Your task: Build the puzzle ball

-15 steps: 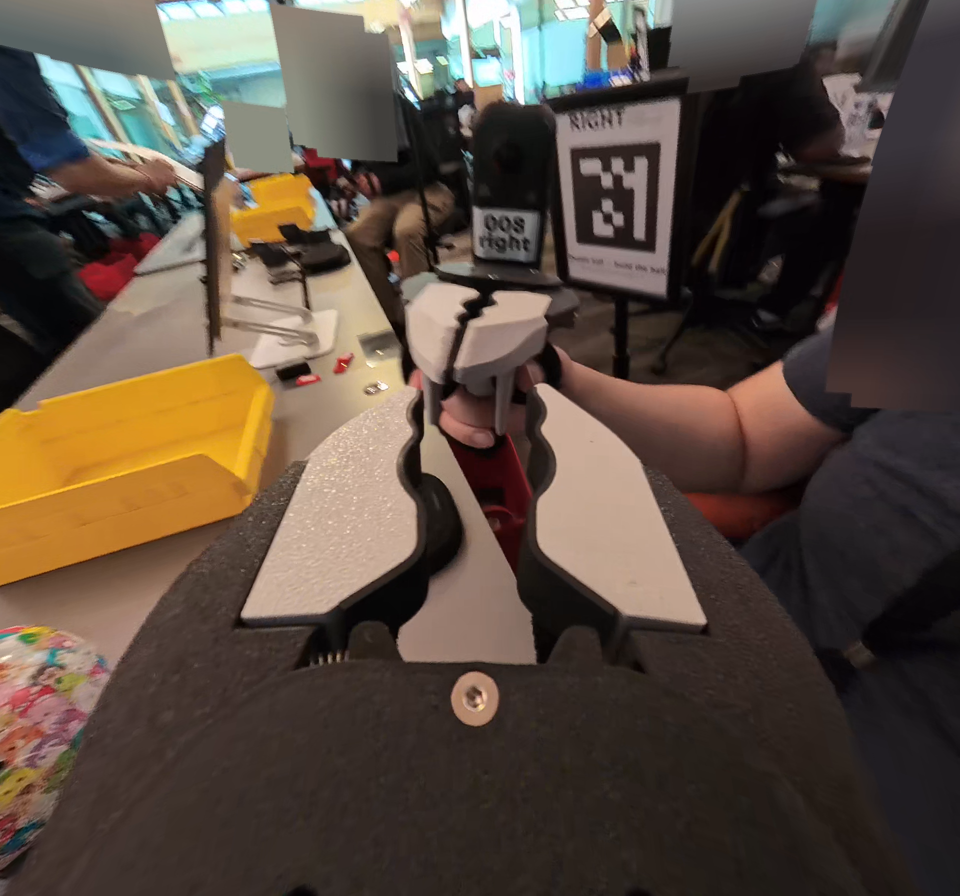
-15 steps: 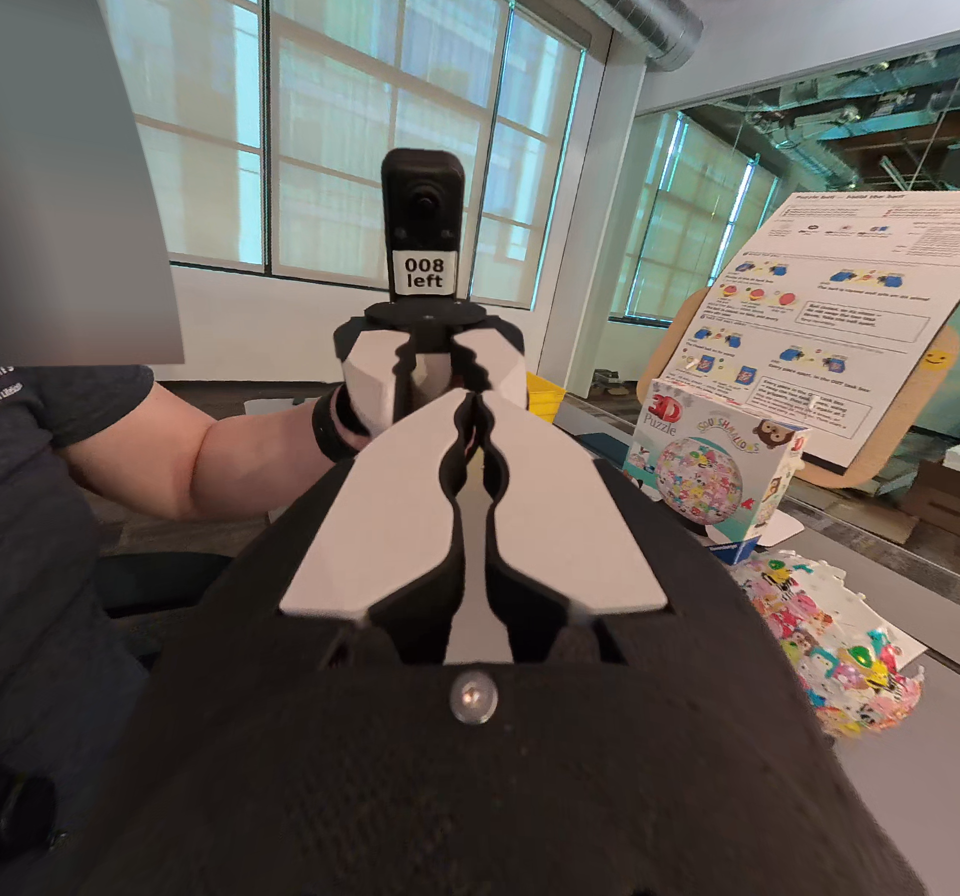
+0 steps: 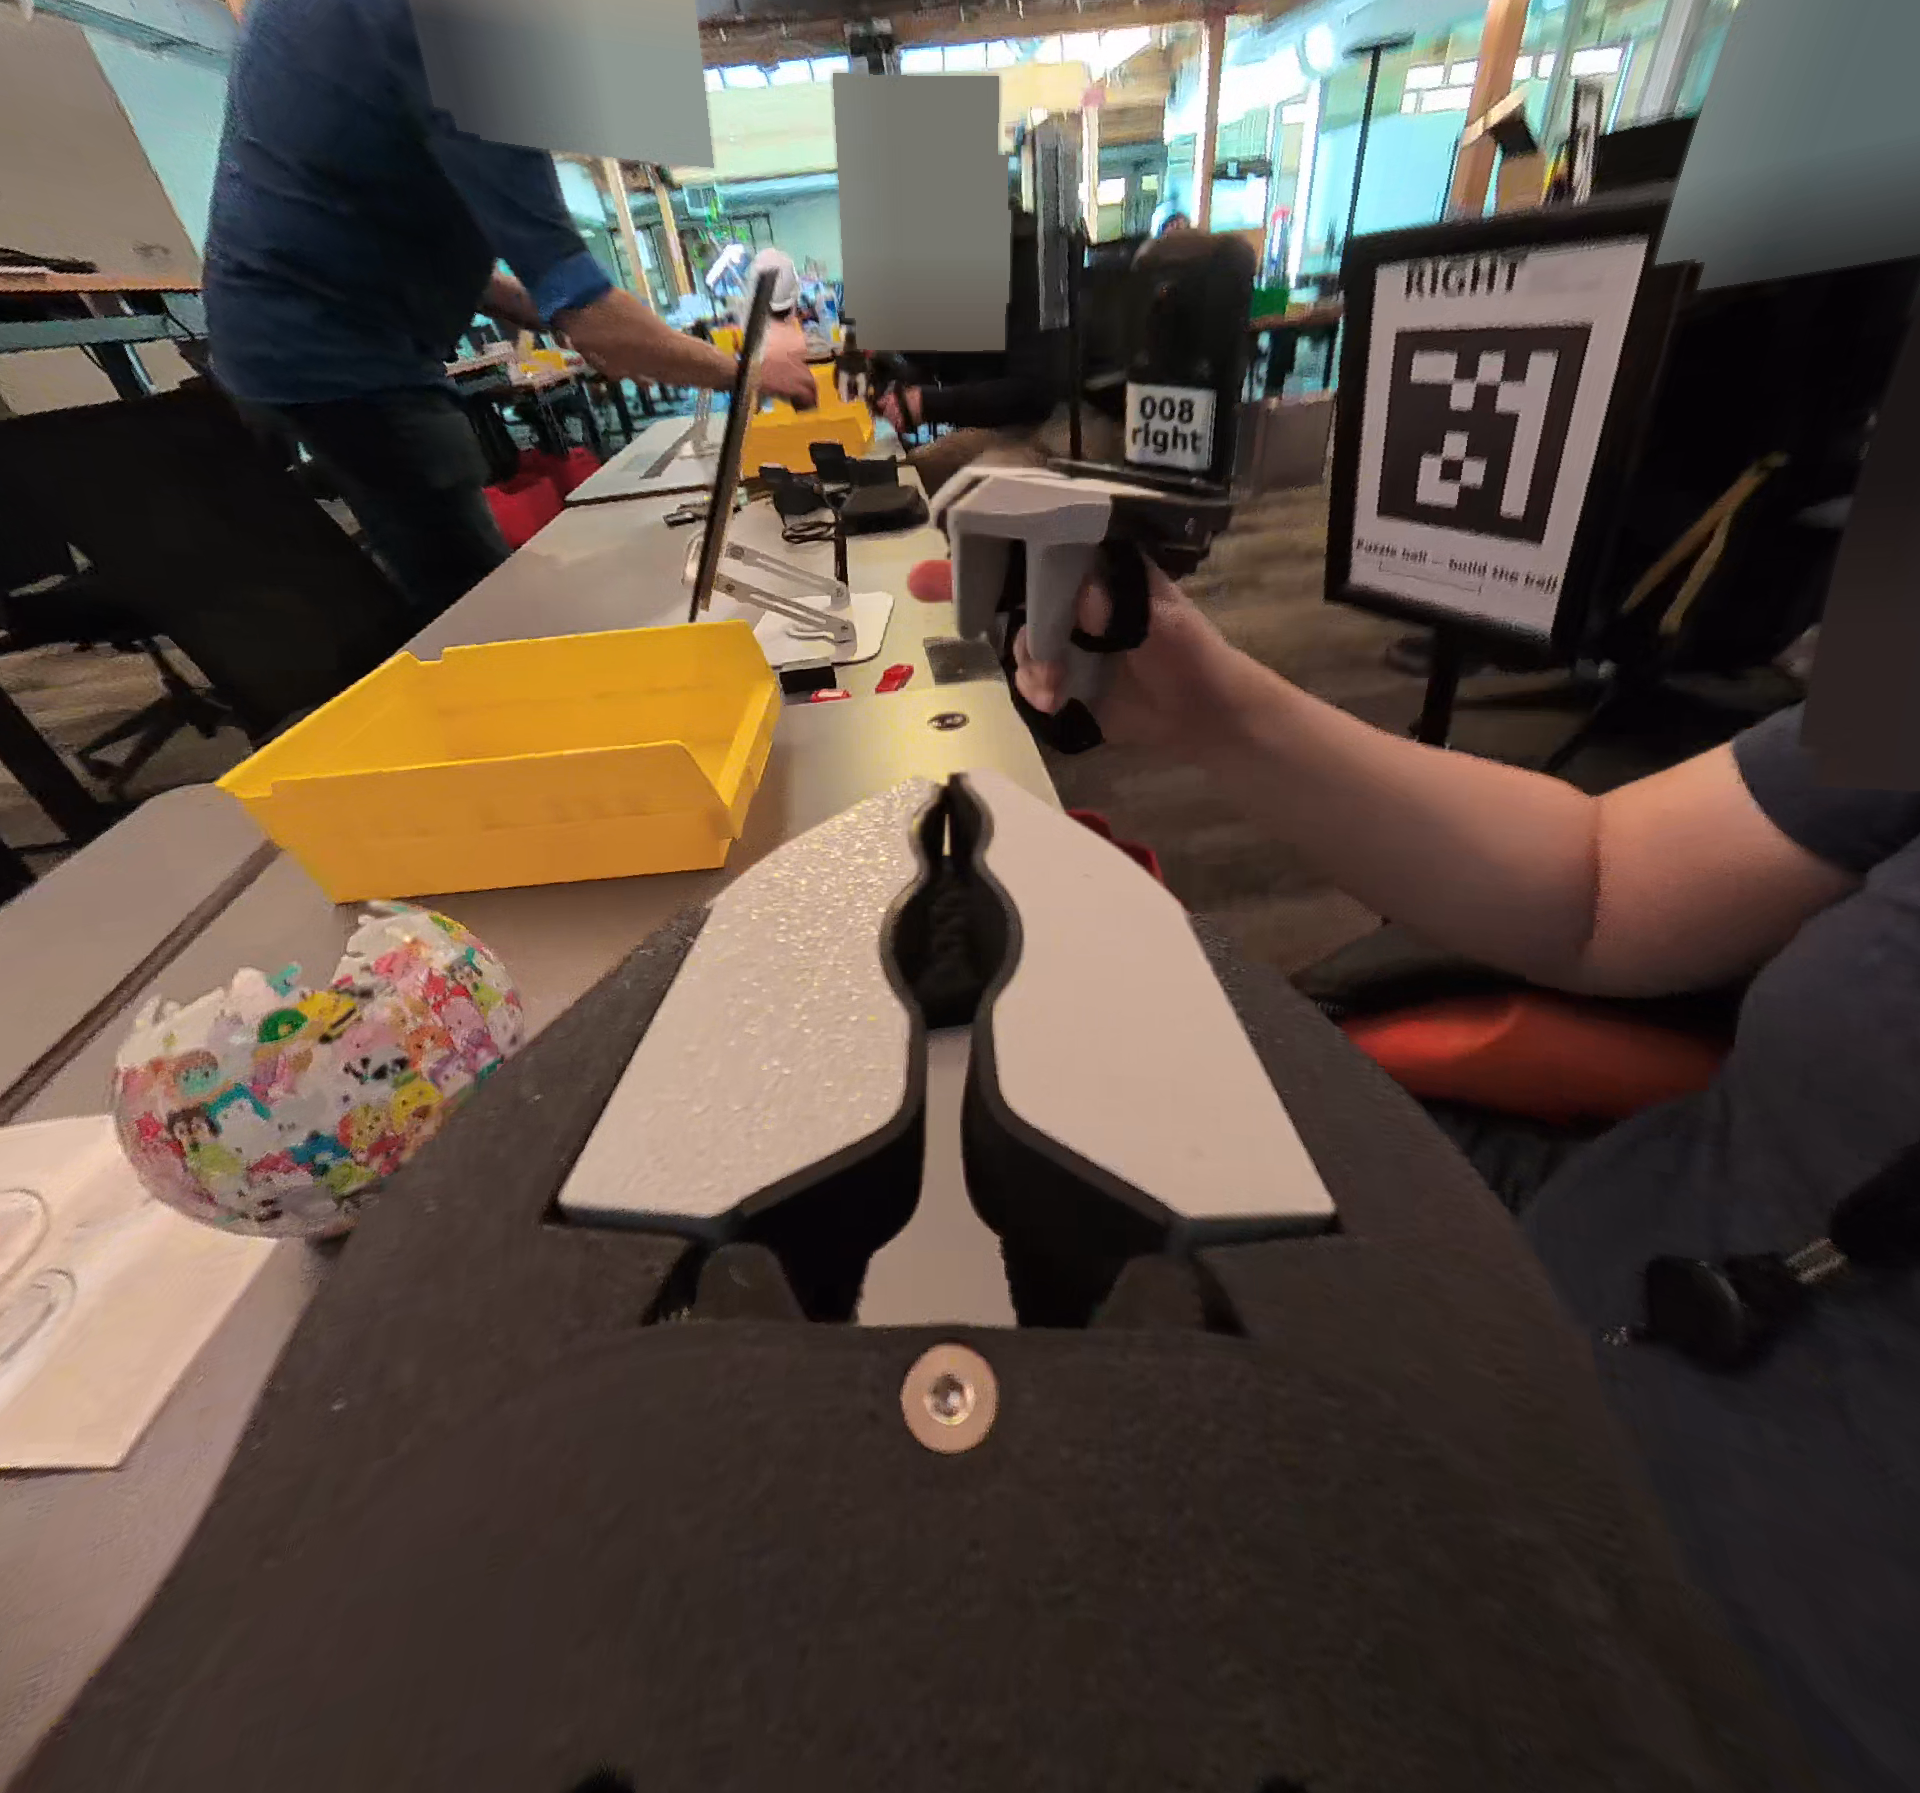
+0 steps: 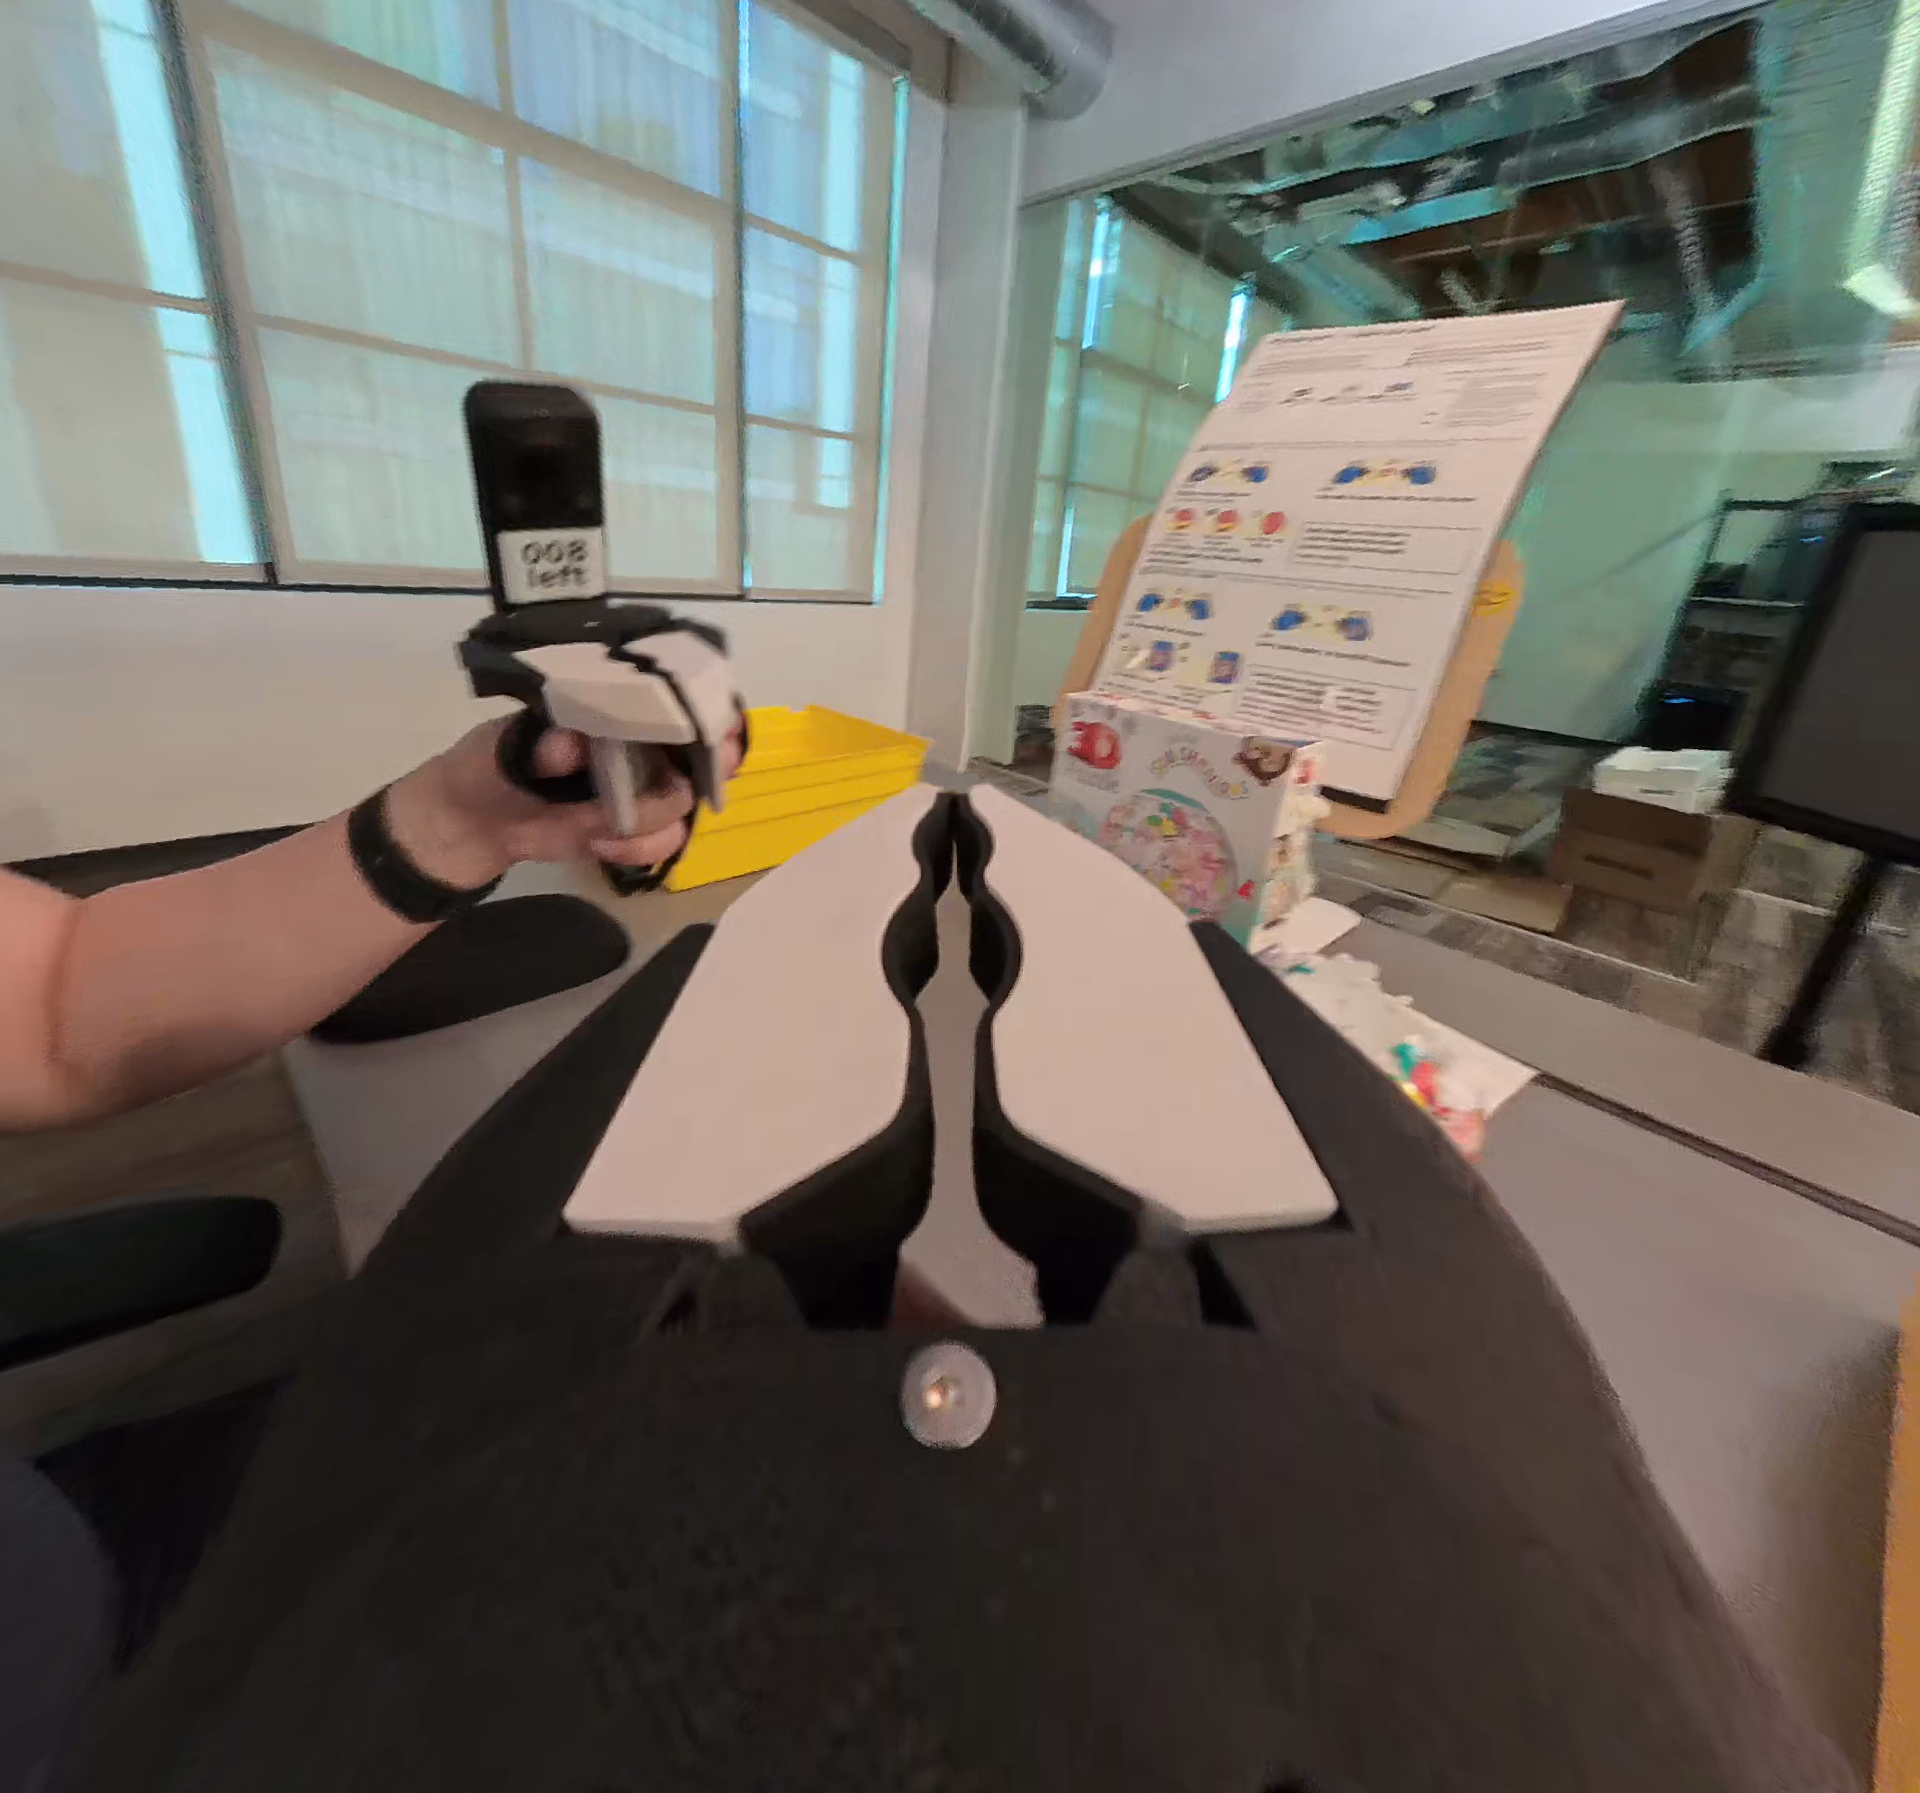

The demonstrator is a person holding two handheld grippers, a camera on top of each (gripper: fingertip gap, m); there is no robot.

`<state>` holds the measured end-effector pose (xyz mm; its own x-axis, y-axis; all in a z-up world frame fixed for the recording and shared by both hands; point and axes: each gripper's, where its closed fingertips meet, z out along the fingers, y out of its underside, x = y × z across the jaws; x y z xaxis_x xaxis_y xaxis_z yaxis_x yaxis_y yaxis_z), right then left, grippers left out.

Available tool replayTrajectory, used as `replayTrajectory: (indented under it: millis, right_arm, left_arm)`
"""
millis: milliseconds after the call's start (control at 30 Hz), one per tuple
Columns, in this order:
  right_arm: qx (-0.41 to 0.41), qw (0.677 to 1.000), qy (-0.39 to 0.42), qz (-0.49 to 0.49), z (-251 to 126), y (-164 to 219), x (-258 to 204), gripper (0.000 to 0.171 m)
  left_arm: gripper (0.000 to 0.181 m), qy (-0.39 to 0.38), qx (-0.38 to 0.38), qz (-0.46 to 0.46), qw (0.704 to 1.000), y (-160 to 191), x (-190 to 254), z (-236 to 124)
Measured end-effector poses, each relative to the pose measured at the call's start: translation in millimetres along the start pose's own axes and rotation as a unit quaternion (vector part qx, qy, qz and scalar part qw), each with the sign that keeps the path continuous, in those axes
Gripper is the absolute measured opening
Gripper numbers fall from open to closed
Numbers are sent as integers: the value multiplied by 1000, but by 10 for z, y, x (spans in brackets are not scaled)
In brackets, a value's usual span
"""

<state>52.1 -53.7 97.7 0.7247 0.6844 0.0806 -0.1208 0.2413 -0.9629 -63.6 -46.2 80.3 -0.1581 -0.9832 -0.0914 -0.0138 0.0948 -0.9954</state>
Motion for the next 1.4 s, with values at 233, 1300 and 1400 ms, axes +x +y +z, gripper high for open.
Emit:
replayTrajectory:
  millis: [233,1300,1400]
  right_arm:
    - [76,997,12,25,152,-112,361,0]
    - [-237,944,89,212,1580,2008,3326,28]
    - [-276,947,115,119,1581,2166,3337,28]
  left_arm:
    - [0,-23,6,-49,999,337,-273,-171]
    - [75,-252,-135,-101,953,1561,-1999,201]
    - [86,-284,-150,-84,943,1658,-2051,326]
